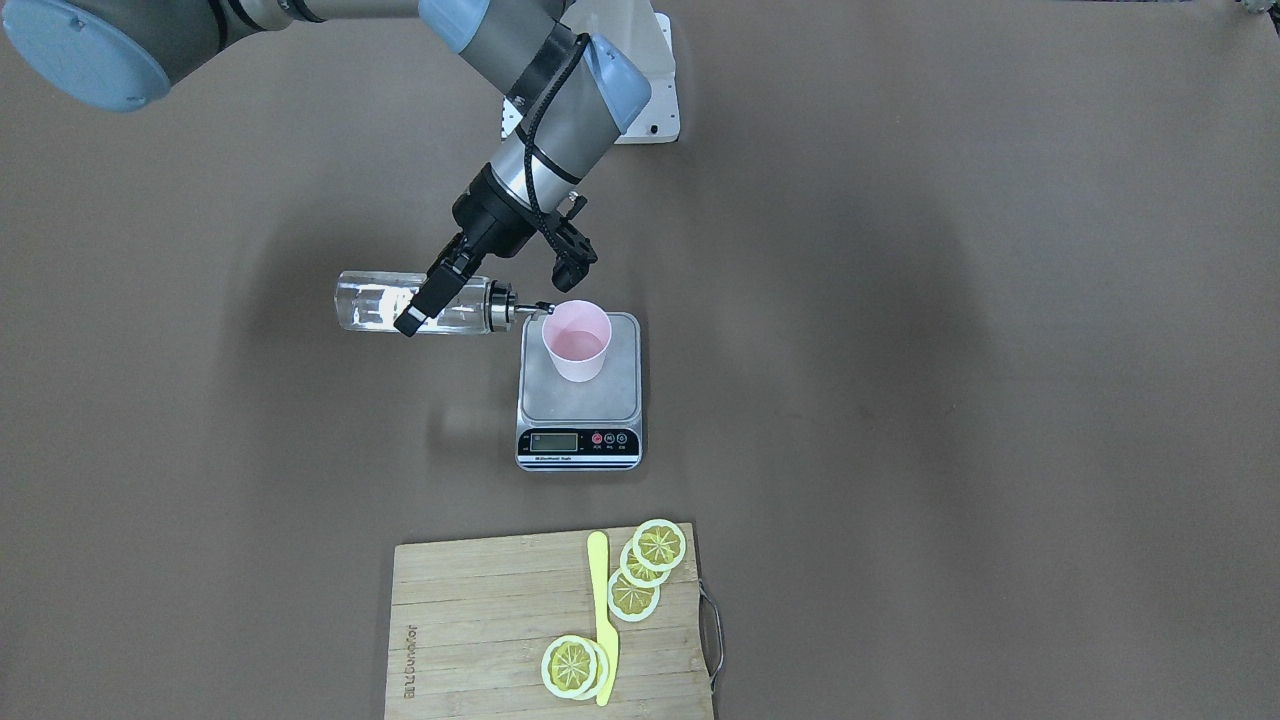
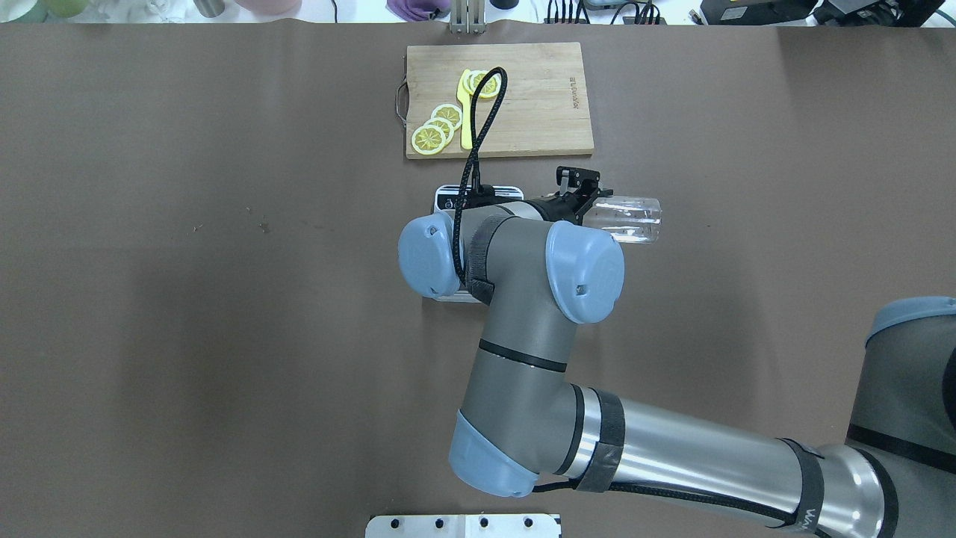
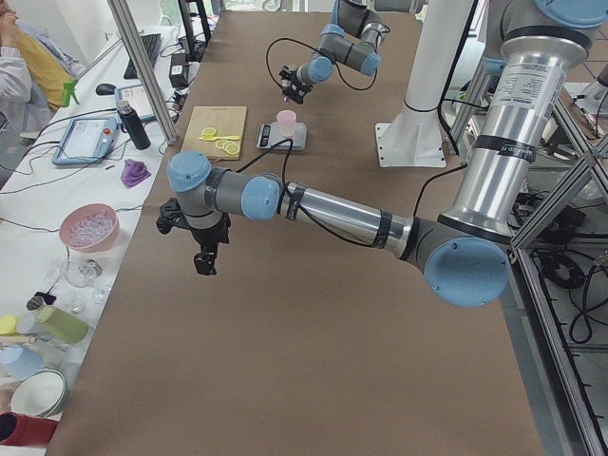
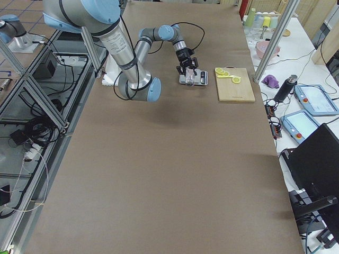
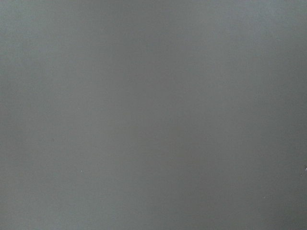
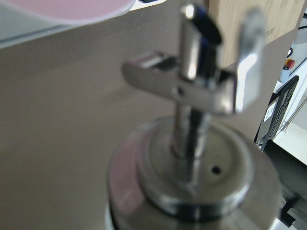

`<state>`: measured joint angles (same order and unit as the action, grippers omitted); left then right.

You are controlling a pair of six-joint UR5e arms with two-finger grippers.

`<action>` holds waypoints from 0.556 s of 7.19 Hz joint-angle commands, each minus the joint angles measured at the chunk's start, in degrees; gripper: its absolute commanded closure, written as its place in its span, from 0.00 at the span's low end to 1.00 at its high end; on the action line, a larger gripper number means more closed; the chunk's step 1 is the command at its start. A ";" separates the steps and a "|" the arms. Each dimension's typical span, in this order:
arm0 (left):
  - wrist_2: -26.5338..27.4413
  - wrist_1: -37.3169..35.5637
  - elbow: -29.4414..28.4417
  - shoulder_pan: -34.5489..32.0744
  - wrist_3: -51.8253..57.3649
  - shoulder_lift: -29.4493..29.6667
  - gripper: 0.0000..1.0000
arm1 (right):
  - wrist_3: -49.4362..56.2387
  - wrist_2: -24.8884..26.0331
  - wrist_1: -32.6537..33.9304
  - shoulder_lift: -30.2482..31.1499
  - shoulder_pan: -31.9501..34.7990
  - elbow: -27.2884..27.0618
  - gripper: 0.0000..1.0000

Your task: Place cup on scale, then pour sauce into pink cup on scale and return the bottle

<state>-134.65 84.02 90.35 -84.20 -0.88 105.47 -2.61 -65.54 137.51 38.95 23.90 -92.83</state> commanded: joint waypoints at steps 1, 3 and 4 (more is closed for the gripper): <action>0.00 0.00 0.00 0.00 0.00 0.00 0.02 | 0.68 1.20 1.35 -0.19 0.01 0.10 1.00; 0.00 0.00 0.09 -0.09 0.00 0.00 0.02 | 2.52 2.08 2.68 -1.06 0.01 0.98 1.00; 0.00 0.00 0.09 -0.09 0.00 -0.09 0.02 | 2.70 2.34 2.68 -1.33 -0.08 1.16 1.00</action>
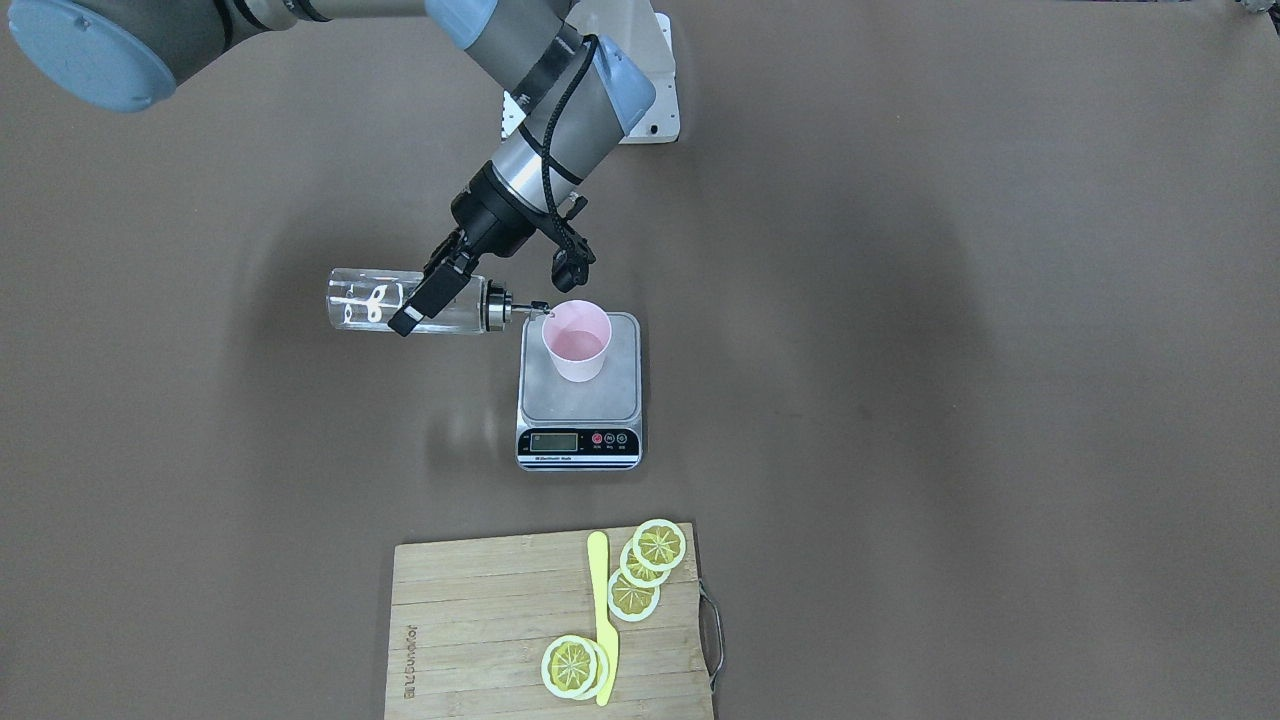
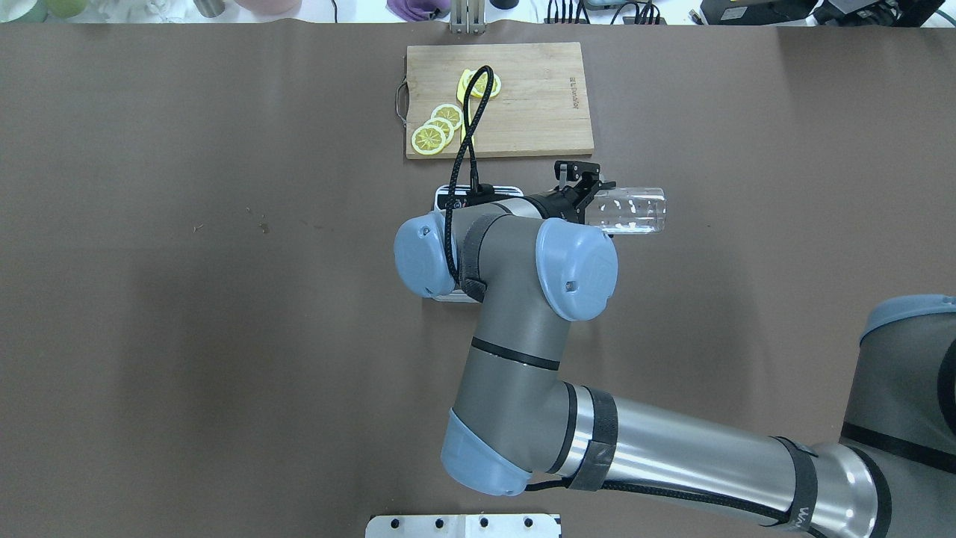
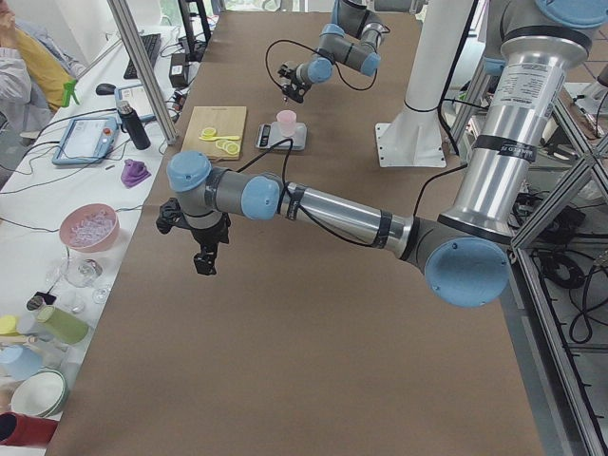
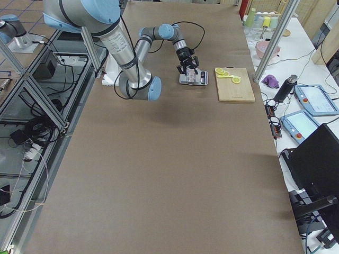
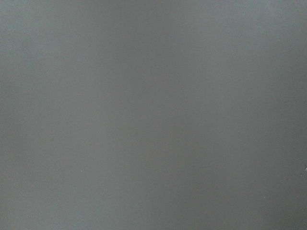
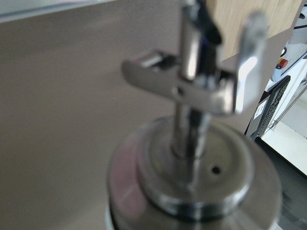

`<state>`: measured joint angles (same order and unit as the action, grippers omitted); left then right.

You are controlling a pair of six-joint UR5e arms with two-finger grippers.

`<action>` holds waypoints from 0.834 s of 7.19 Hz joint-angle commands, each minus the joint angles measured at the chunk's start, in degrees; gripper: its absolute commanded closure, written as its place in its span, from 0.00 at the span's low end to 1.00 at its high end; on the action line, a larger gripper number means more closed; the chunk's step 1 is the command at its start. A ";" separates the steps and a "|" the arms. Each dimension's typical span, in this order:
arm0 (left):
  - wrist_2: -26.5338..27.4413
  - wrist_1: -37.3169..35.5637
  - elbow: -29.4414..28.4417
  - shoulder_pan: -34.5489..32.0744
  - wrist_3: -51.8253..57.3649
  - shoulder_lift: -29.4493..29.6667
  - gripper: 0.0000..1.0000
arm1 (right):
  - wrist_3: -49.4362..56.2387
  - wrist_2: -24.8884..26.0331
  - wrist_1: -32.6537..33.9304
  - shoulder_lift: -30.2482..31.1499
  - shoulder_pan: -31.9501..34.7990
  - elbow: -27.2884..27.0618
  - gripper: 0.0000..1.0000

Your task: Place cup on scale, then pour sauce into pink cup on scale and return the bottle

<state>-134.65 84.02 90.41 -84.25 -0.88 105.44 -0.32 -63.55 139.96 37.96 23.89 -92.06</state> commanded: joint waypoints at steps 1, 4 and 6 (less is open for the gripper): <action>0.00 0.00 0.03 -0.03 0.00 -0.06 0.02 | 0.49 0.79 0.31 -0.78 -0.08 1.18 1.00; 0.00 0.00 0.03 -0.03 0.00 -0.06 0.02 | 0.49 0.97 0.83 -1.31 -0.08 1.62 1.00; 0.00 0.00 0.03 -0.03 0.00 -0.06 0.02 | 0.49 1.15 0.92 -1.31 -0.08 1.54 1.00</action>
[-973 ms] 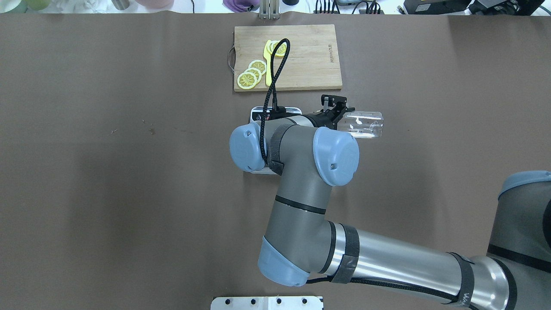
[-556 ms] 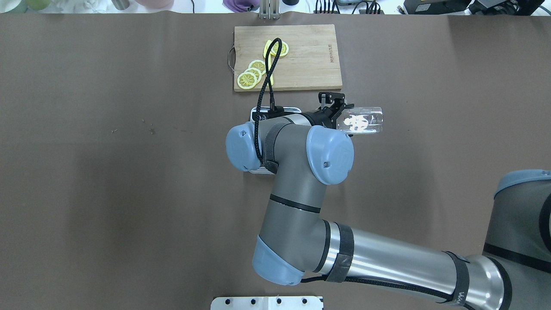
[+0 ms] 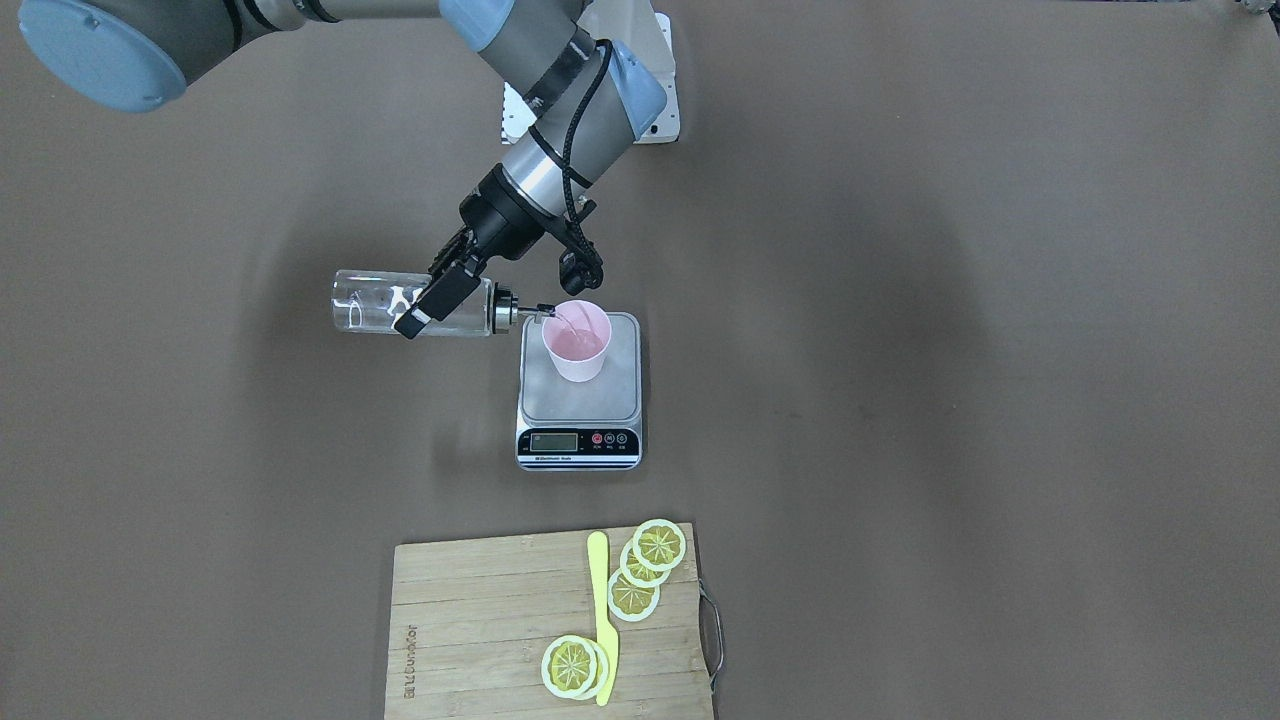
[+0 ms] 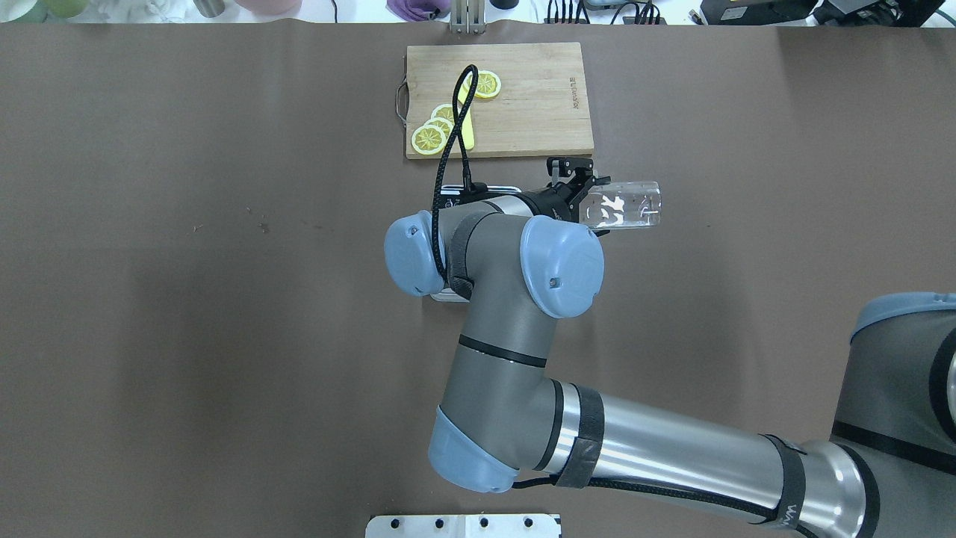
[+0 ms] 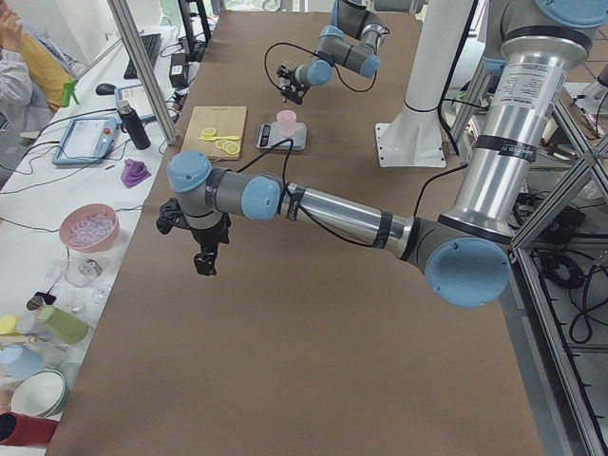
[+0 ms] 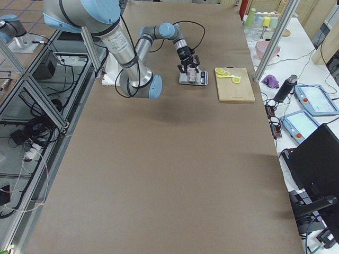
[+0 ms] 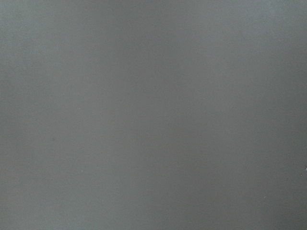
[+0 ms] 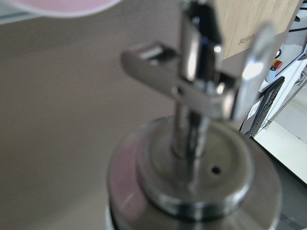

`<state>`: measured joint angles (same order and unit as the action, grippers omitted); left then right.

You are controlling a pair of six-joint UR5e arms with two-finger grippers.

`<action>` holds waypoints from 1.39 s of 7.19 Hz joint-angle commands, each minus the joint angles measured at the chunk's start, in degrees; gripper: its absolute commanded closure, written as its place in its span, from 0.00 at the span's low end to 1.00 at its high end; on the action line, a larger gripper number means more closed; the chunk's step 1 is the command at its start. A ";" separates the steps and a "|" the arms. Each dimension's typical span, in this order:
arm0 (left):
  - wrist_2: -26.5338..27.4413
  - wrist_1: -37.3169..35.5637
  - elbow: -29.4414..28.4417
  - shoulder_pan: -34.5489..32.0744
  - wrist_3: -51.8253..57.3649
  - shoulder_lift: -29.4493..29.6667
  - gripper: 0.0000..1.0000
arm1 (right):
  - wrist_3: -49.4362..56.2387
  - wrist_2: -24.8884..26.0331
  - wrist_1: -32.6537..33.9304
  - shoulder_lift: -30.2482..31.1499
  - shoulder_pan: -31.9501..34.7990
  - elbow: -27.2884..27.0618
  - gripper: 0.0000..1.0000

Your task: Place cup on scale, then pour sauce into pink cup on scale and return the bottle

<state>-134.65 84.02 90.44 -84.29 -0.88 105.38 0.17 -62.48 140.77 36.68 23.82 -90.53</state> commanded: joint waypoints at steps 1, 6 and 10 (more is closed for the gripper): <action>0.00 0.00 0.09 0.00 0.00 0.00 0.02 | 0.00 0.07 0.47 0.15 0.00 0.00 1.00; 0.00 -0.09 0.97 0.00 -0.09 -0.62 0.02 | -1.14 -0.01 -0.93 1.28 0.17 -4.19 1.00; 0.09 -0.09 1.32 0.00 -0.09 -0.62 0.02 | -5.80 -5.87 -16.19 13.03 1.66 -16.66 1.00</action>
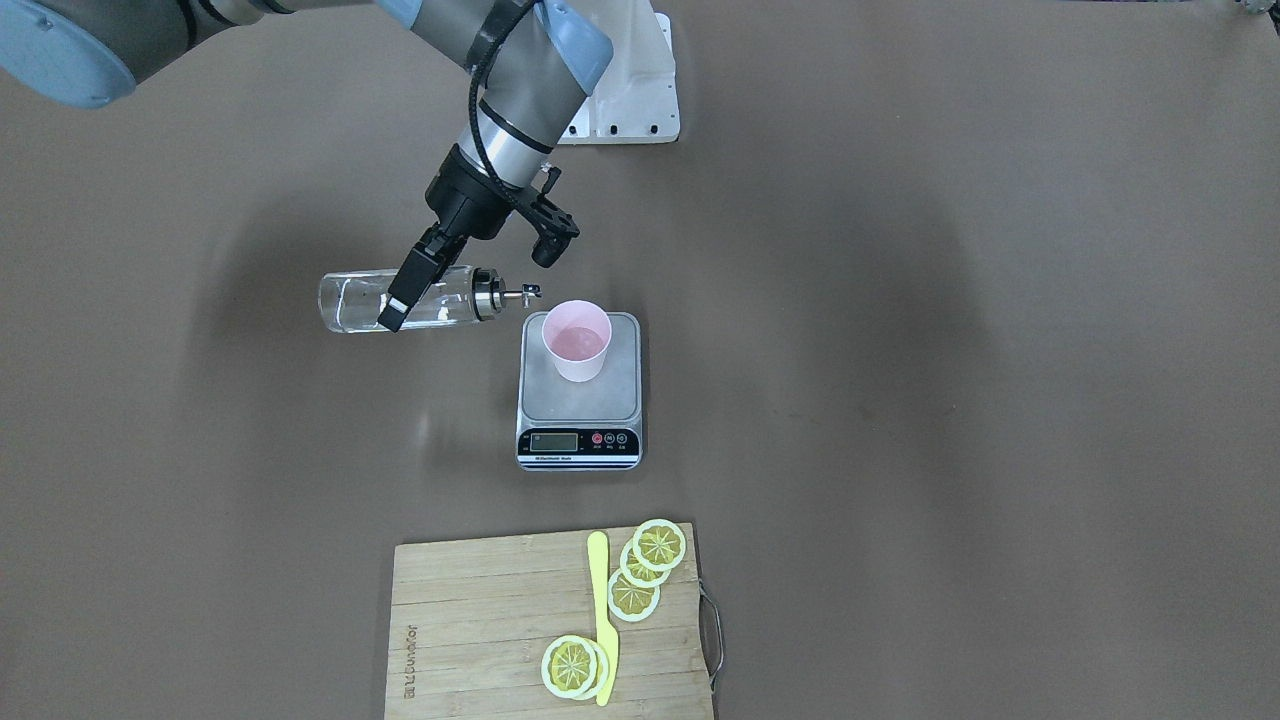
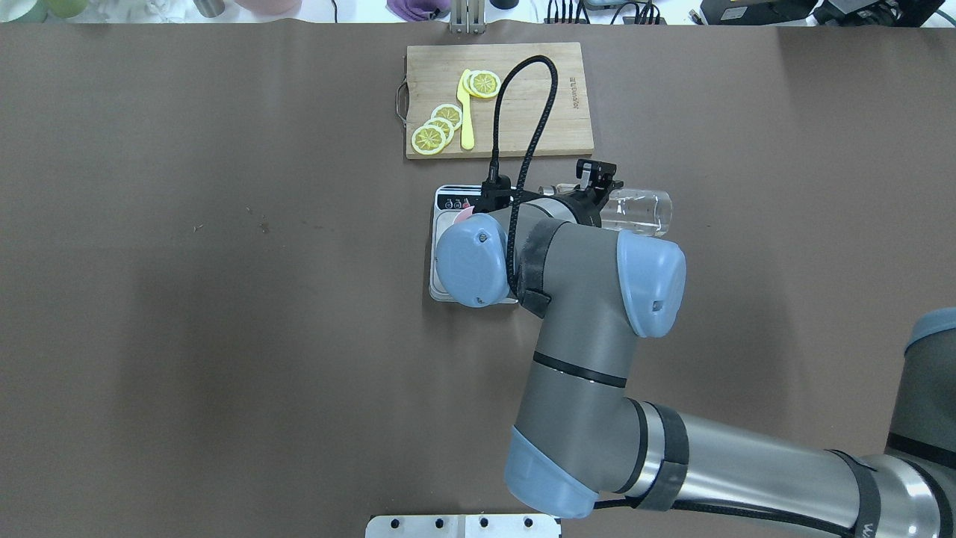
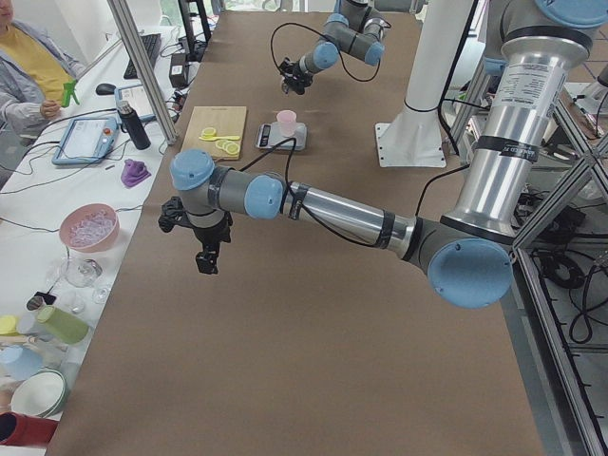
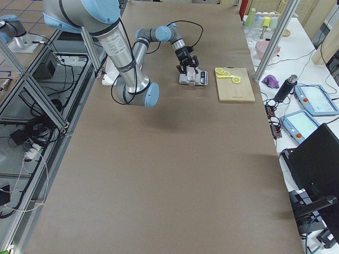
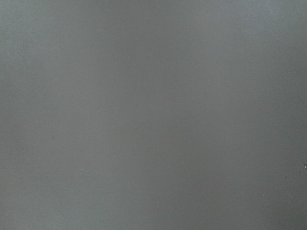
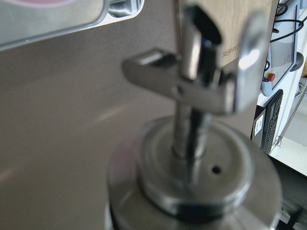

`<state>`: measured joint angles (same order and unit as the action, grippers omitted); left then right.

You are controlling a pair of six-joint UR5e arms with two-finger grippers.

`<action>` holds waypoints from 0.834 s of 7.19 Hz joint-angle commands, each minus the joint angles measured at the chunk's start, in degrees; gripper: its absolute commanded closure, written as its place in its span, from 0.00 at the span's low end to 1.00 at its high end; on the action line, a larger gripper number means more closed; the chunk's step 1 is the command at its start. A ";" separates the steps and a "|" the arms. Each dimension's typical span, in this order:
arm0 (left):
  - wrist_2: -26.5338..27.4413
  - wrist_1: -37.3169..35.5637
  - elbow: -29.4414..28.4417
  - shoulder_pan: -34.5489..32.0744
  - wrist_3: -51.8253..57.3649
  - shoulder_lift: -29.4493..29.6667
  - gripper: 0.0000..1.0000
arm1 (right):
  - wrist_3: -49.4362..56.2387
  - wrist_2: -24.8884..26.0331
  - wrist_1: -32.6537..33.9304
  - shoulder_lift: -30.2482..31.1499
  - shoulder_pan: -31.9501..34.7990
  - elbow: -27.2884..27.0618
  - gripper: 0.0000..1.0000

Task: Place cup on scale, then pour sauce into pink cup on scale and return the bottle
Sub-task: 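Turn the bottle upright and carry it back with the right gripper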

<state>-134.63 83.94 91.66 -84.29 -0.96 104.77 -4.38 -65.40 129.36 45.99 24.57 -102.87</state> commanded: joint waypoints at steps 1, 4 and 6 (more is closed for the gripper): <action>0.07 0.00 0.10 0.00 -0.01 0.00 0.02 | -1.16 -5.76 -9.52 8.62 3.18 -9.23 1.00; 0.07 0.00 0.10 0.09 -0.10 -0.09 0.02 | -2.73 -14.21 -16.83 18.39 10.48 -16.82 1.00; 0.07 0.00 0.10 0.09 -0.27 0.00 0.02 | -7.19 -22.80 -34.78 29.09 14.96 -17.10 1.00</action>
<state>-134.56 83.93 91.76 -84.20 -1.13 104.70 -8.43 -83.35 104.89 68.52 36.79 -119.51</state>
